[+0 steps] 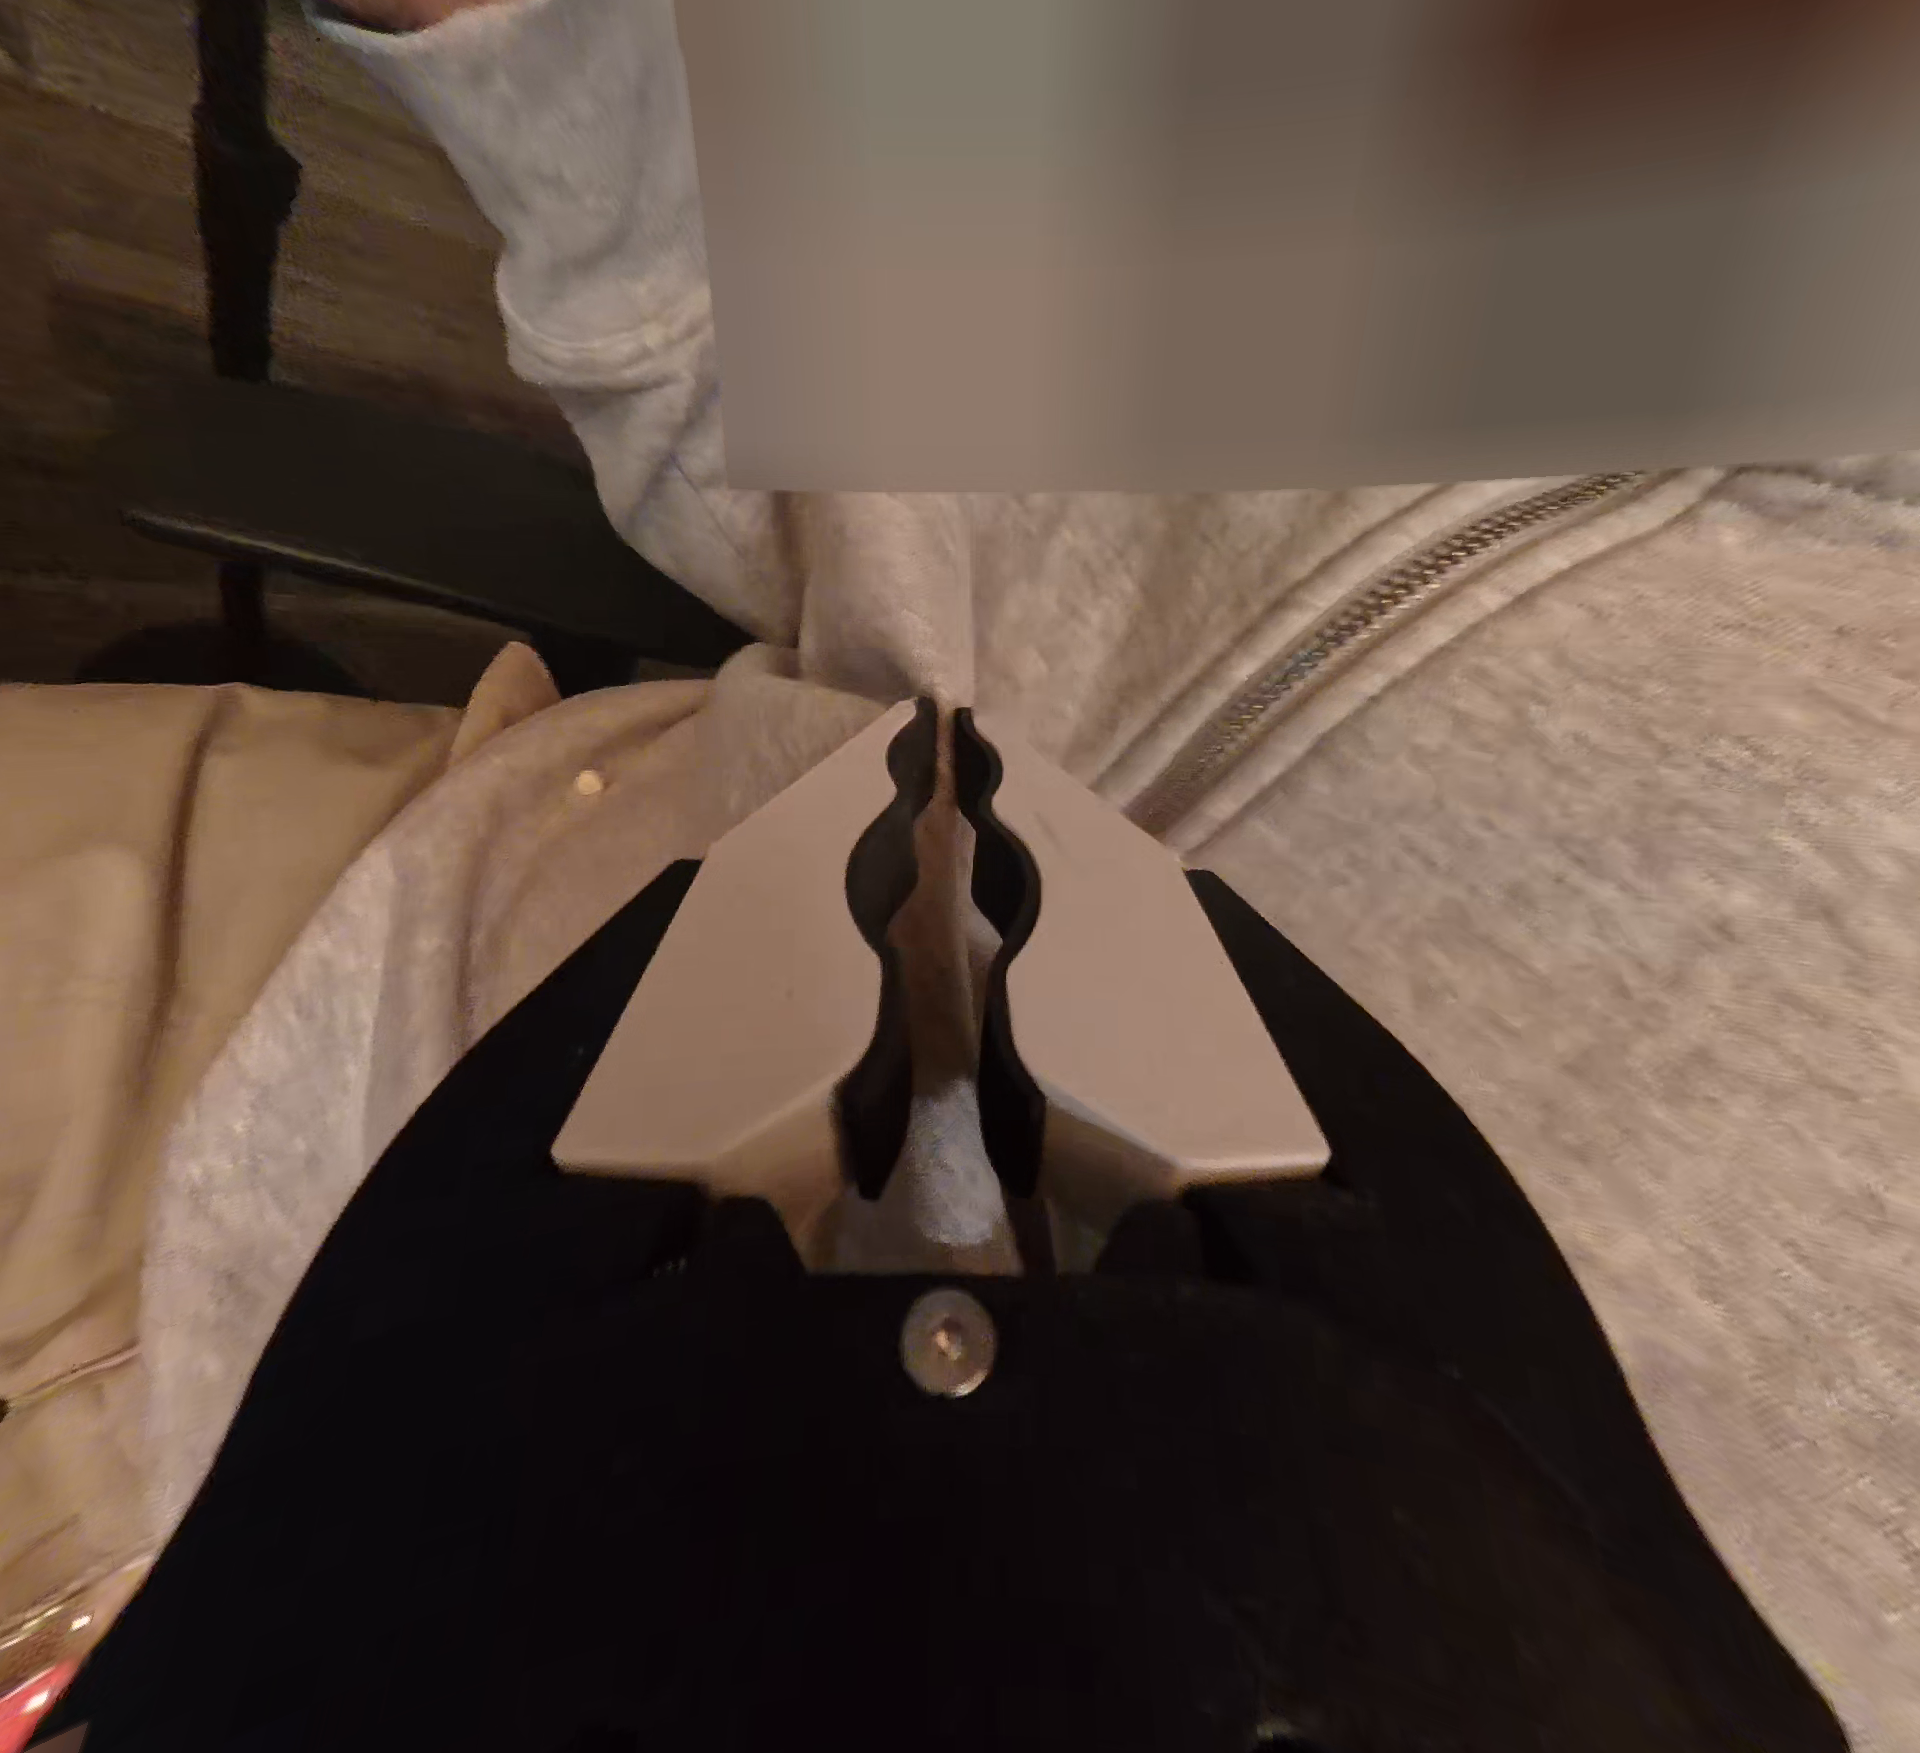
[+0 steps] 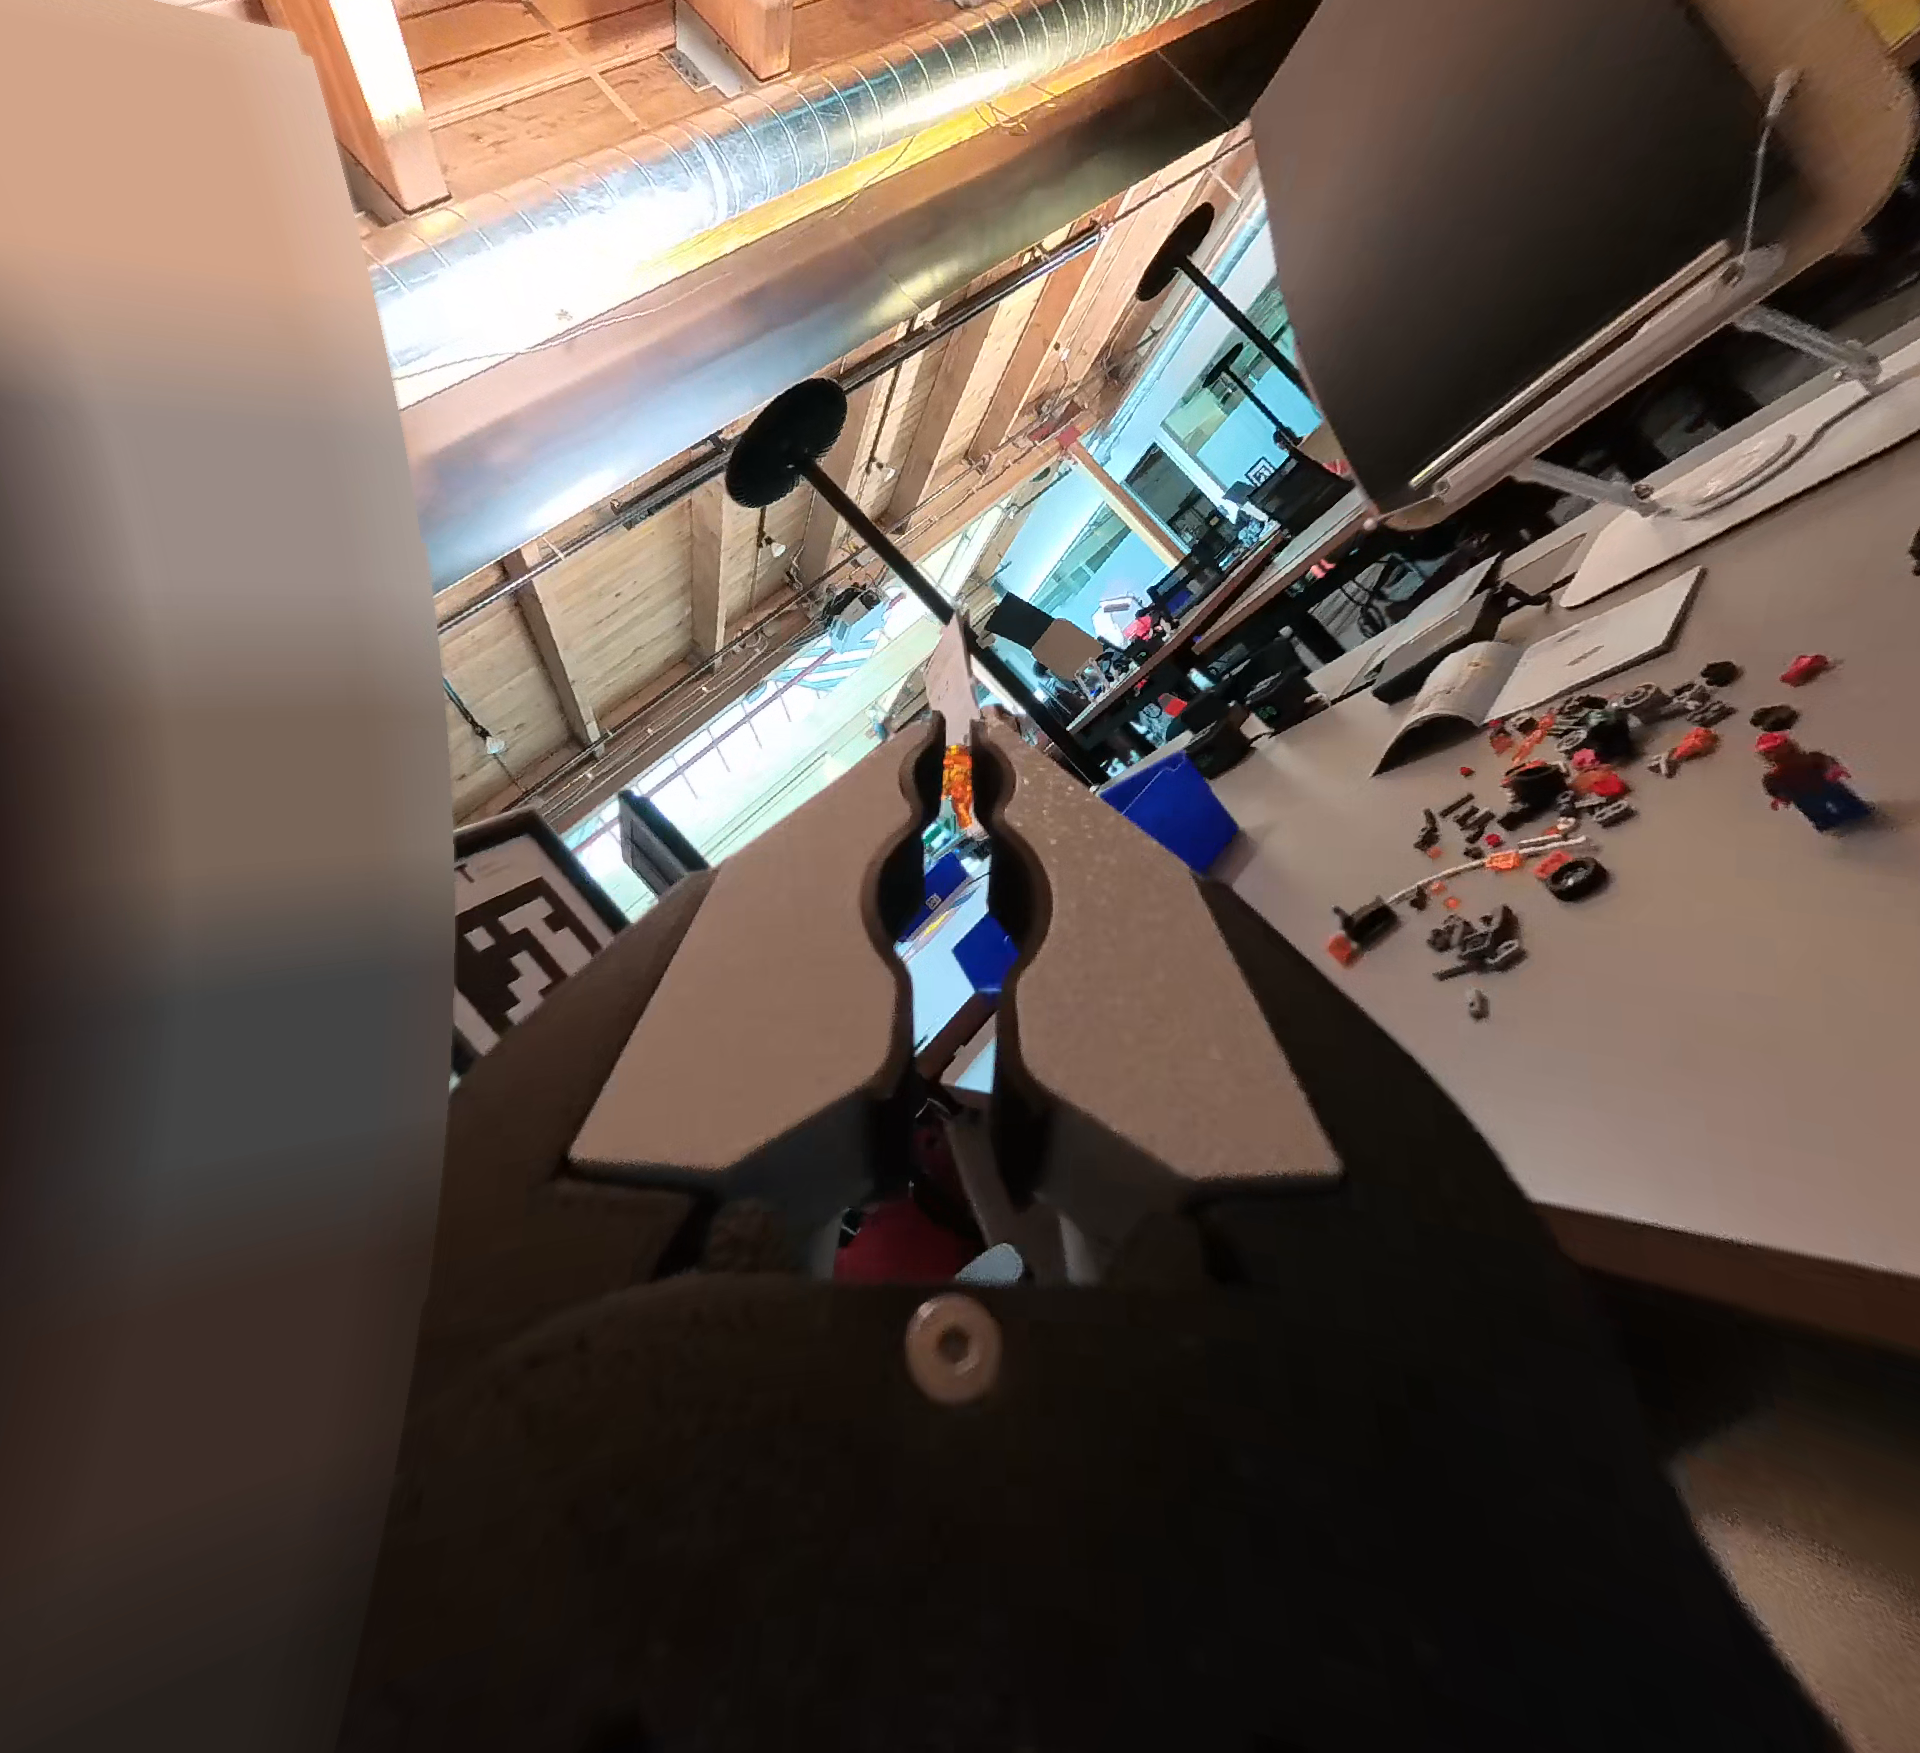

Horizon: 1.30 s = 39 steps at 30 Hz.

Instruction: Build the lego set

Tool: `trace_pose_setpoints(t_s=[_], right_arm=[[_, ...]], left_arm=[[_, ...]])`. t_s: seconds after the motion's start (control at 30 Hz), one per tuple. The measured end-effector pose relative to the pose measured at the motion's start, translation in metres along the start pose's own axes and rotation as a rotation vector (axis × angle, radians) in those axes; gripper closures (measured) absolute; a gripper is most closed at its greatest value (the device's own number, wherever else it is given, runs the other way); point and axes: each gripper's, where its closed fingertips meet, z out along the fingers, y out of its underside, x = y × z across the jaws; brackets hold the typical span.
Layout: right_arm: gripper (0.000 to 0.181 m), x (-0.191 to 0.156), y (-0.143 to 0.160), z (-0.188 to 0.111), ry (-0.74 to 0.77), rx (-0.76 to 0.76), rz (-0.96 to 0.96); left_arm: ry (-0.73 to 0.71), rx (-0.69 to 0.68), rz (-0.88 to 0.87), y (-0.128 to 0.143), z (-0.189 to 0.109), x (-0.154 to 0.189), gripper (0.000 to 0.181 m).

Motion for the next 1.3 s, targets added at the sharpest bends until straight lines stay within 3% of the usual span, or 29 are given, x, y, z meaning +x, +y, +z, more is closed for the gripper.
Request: trace_pose_setpoints(t_s=[0.13,0.23,0.47,0.73,0.97,1.3], right_arm=[[0.179,-0.021,0.012,-0.012,-0.021,-0.001,0.007],[0.179,-0.032,0.017,-0.015,-0.008,-0.008,-0.025],[0.179,-0.036,0.026,-0.012,0.012,-0.026,-0.043],[0.179,-0.012,0.031,-0.008,0.045,-0.039,-0.013],[0.179,-0.003,0.029,-0.015,0.065,-0.034,-0.024],[0.179,-0.005,0.022,-0.023,0.064,-0.015,-0.037]], left_arm=[[-0.027,0.020,0.036,0.002,0.006,-0.008,0.178],[-0.023,0.031,0.052,-0.003,0.008,-0.024,0.166],[0.157,0.060,-0.076,-0.014,0.018,-0.073,0.166],[0.040,-0.398,0.075,0.049,0.078,-0.092,0.164],[0.098,-0.480,0.090,0.061,0.092,-0.080,0.159],[0.032,-0.596,0.090,0.078,0.103,-0.089,0.166]])
